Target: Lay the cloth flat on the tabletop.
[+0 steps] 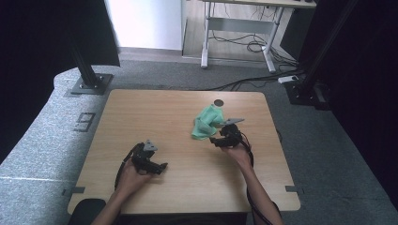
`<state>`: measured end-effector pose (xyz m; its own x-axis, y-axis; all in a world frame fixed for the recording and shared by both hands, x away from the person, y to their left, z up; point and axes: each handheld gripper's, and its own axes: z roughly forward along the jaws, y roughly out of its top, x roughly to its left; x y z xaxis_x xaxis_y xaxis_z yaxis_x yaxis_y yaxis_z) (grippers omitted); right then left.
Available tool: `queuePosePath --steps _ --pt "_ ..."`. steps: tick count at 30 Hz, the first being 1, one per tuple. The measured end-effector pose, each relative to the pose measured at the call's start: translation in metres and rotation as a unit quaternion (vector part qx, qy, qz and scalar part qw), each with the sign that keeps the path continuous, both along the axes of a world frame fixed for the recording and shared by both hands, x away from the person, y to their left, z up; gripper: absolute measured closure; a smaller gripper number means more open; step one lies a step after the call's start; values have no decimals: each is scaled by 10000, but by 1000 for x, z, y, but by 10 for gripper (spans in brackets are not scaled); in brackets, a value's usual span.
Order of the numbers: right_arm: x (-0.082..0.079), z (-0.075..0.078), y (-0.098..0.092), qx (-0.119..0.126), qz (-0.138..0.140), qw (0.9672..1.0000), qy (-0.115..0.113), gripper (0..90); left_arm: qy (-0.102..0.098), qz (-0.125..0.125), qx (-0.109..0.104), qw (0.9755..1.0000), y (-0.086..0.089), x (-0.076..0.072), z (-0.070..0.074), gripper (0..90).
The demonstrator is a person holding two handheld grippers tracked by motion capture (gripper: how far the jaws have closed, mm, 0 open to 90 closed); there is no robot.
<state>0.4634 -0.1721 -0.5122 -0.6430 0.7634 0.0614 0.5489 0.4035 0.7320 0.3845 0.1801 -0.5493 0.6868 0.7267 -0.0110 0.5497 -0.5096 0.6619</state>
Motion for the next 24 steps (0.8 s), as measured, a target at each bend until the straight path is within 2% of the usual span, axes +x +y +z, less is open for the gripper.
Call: queuePosePath --steps 6,9,17,24 --pt "10 3 5 -92 61 9999 -63 460 4 -17 16 10000 0 0 0 0" --pt "17 4 5 -20 98 9999 -76 501 2 -21 14 10000 0 0 0 0" --pt "29 3 11 -3 113 9999 -57 508 5 -32 18 10000 0 0 0 0" --pt "41 -5 20 -157 159 9997 -77 488 5 -35 19 10000 0 0 0 0"
